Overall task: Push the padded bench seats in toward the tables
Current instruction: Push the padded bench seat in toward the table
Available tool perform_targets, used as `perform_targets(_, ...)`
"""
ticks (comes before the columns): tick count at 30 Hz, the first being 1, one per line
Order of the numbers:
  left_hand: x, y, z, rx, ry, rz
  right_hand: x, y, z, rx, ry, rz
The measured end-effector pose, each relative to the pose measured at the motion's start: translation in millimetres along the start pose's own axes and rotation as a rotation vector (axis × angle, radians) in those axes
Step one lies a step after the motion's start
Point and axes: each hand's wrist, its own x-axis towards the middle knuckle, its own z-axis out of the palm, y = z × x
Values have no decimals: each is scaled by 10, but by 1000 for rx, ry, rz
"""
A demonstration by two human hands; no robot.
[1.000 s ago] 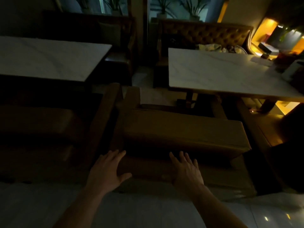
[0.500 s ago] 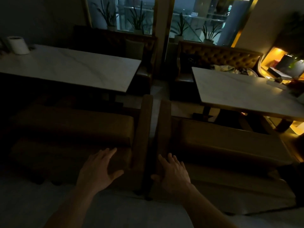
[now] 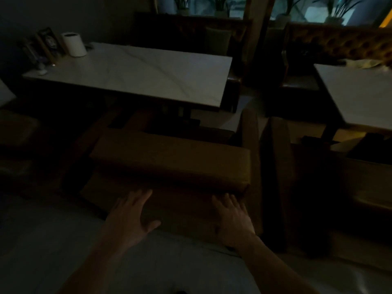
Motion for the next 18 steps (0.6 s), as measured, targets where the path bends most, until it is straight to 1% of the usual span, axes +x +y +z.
perform_targets(5,527,-621,-18,55,-67,25,507,-281,124,-46,8,62)
perform_targets(12,970,-986,188,126,-109,107,706,-360,427,10,-27,233)
perform_targets(15,1055,-1106,335,78,-28,166,753,-412,497,8,0,280)
perform_targets(18,1142,-1201,401,97,-56,163,779,-490,525,-1,38,317)
